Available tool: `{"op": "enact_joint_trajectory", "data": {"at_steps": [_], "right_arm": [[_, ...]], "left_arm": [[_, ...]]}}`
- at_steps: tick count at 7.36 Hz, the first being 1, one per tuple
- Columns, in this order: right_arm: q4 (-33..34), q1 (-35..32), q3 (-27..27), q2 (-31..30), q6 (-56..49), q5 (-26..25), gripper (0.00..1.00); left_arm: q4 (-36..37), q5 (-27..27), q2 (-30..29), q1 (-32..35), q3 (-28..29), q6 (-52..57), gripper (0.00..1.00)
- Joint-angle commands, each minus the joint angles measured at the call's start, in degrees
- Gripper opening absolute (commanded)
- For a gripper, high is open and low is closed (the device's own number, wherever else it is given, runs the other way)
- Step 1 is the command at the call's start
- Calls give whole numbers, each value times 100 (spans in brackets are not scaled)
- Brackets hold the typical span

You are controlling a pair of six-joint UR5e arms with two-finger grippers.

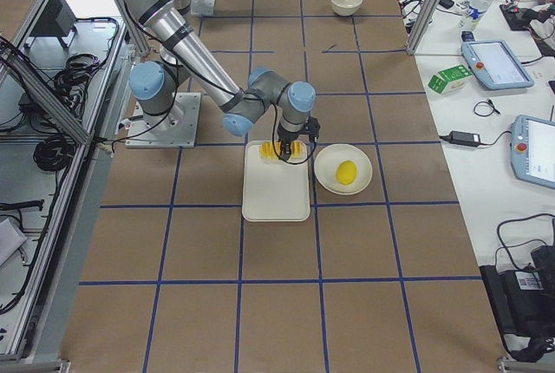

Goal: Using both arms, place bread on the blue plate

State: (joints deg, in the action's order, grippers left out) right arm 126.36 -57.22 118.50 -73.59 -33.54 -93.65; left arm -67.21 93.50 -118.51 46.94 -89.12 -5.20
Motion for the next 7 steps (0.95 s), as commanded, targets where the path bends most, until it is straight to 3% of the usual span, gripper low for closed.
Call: {"op": "enact_joint_trajectory", "data": {"at_steps": [1, 5, 7], "right_arm": [[-94, -17, -3, -93, 5, -5, 2], [-233, -70, -46, -523, 49, 22, 0], [-741, -149, -457, -551, 49, 22, 0]], "left_arm": [[-300, 10, 100, -9, 44, 133, 0], [-793, 248, 442, -88, 79, 239, 0], [-942, 300, 635, -71, 88, 414, 0]]}}
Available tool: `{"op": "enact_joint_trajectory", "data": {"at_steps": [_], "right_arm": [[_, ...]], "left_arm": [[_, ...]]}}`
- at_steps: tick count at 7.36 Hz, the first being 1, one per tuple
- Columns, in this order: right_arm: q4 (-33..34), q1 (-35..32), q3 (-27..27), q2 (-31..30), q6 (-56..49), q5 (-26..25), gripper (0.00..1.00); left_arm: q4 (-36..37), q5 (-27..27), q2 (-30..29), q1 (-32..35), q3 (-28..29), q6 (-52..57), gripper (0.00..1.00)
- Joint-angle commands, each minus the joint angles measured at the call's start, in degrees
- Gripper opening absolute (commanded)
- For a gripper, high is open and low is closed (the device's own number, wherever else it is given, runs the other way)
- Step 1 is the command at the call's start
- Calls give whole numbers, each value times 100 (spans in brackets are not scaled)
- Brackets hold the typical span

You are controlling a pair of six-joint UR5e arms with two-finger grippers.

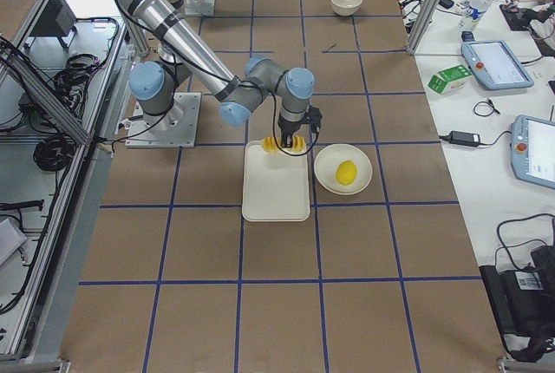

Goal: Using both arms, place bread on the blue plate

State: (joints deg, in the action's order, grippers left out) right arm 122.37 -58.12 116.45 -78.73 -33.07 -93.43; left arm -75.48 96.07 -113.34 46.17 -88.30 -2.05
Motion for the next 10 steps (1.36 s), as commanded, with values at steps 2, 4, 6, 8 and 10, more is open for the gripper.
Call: {"op": "enact_joint_trajectory", "data": {"at_steps": [2, 4, 6, 8, 10], "right_arm": [[-975, -313, -884, -28, 38, -8, 0], [-1355, -341, -1185, -28, 47, 0, 0], [-1356, -506, -1326, -28, 55, -8, 0], [-1347, -692, -1370, 7, 282, 18, 0], [-1321, -919, -1379, 7, 598, 263, 0]], "left_arm": [[-805, 148, 442, 59, 32, 187, 0], [-1877, 70, 933, 495, 32, 397, 0], [-2180, -526, 1365, 1399, -29, 442, 0], [-2121, -1210, 1586, 2583, -91, 460, 0], [-766, -1714, 1386, 3780, -335, 364, 0]]}}
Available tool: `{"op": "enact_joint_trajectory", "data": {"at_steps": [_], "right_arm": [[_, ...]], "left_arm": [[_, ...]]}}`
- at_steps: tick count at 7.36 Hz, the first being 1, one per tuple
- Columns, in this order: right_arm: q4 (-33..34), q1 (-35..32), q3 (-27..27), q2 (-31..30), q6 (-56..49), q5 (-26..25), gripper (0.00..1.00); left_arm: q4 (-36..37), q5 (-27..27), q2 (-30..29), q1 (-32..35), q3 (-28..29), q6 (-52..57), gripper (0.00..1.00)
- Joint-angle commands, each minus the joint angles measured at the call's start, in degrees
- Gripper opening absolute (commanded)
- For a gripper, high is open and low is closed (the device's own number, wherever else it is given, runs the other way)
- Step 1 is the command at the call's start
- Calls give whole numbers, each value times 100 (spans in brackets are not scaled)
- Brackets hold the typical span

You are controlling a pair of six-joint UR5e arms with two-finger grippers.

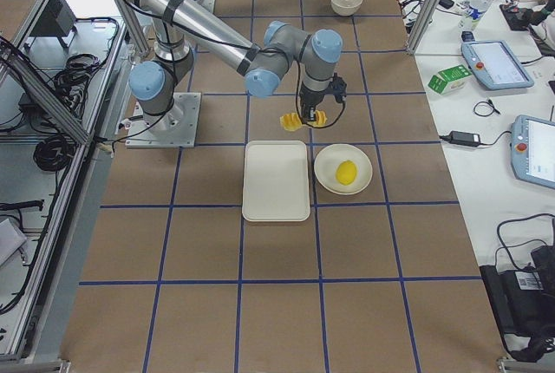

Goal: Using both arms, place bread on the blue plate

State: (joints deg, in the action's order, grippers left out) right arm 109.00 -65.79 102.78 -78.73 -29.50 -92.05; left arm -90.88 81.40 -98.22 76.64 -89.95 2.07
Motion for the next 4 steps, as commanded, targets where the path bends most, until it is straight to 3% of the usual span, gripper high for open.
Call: {"op": "enact_joint_trajectory", "data": {"at_steps": [1, 3, 4], "right_arm": [[7, -397, -91, 7, 487, 126, 0], [-28, -645, -205, 68, 690, 126, 0], [-46, -724, -206, 68, 717, 126, 0]], "left_arm": [[1765, -744, -240, 1121, -685, -188, 0], [4382, -1510, -608, 1230, -2282, -233, 0], [5073, -1661, -854, 1230, -2569, -242, 0]]}}
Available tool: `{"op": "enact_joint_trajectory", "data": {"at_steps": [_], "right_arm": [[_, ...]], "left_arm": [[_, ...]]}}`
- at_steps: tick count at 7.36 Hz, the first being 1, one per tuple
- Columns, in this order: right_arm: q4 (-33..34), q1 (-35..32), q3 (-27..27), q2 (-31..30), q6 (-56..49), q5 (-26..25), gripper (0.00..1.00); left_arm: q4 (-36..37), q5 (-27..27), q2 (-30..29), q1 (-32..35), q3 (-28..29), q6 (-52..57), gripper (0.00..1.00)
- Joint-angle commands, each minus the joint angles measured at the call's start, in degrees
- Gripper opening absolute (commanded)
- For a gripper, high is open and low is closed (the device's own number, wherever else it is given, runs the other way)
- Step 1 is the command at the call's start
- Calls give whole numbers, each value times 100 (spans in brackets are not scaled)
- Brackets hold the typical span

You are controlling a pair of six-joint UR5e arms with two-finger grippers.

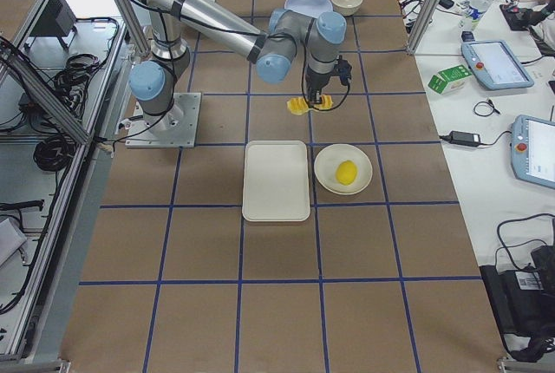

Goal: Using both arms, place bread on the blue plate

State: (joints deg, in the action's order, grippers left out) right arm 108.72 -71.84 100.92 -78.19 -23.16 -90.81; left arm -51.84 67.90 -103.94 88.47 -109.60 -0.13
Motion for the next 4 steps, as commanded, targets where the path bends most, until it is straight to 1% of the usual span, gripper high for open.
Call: {"op": "enact_joint_trajectory", "data": {"at_steps": [1, 2, 3, 4], "right_arm": [[-18, -267, -63, 15, 249, 11, 0], [-96, -530, -186, 23, 460, 37, 0], [-106, -767, -239, 32, 749, 98, 0], [-106, -918, -257, 111, 978, 299, 0]], "left_arm": [[1315, -721, -598, 47, -589, 30, 0], [1664, -777, -932, 56, -597, 56, 0], [1851, -778, -1118, 91, -589, 65, 0], [1939, -761, -1207, 100, -554, 74, 0]]}}
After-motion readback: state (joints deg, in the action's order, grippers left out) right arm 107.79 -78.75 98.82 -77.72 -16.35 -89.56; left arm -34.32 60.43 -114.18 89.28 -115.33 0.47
